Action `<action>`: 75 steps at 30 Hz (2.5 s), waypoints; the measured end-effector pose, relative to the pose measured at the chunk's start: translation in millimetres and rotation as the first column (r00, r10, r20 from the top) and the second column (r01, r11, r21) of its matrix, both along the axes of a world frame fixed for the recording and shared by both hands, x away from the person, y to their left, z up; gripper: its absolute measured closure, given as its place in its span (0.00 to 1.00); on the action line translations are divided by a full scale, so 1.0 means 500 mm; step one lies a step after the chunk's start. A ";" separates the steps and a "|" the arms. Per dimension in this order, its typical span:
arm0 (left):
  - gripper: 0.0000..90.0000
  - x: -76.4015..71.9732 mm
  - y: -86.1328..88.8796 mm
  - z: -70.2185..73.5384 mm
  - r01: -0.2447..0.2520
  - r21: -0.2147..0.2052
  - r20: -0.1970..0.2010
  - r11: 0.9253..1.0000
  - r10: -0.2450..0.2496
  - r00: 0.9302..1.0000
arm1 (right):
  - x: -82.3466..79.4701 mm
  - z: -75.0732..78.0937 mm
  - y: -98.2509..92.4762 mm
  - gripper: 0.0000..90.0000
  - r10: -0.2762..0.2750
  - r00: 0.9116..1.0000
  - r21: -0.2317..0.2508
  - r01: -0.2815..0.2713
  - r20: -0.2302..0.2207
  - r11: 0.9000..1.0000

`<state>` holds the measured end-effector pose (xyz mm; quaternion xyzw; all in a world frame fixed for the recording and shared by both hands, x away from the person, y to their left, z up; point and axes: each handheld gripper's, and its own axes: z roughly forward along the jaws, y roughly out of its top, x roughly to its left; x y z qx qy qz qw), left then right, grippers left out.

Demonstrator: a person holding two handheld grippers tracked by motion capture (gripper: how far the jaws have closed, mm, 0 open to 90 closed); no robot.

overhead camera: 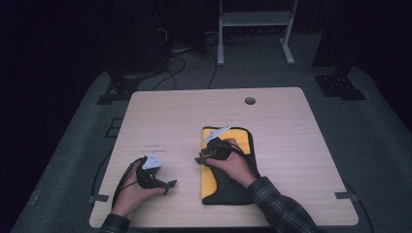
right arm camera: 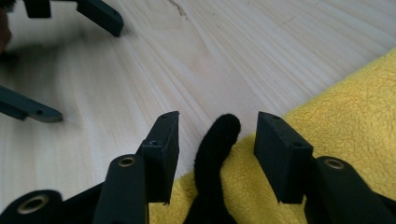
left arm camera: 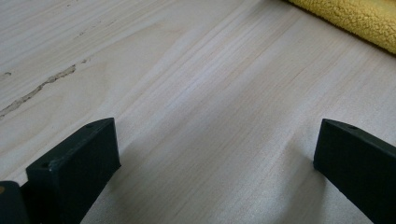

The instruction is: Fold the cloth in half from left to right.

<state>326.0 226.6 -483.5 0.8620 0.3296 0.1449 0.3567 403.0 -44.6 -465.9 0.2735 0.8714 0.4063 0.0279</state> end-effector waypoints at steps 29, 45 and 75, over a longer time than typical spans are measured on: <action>0.00 0.000 0.000 -0.001 0.000 -0.002 0.002 1.000 0.000 1.000 | -0.034 0.053 -0.102 0.93 -0.001 0.999 0.026 0.000 0.044 1.000; 0.00 0.000 0.000 0.000 0.000 0.000 0.000 1.000 0.000 1.000 | -0.105 0.068 -0.231 0.93 -0.068 0.997 0.012 0.068 0.044 0.998; 0.00 0.000 -0.001 0.000 -0.003 -0.004 0.002 1.000 0.003 1.000 | -0.275 0.037 -0.340 0.92 -0.055 0.998 -0.033 0.054 -0.017 0.998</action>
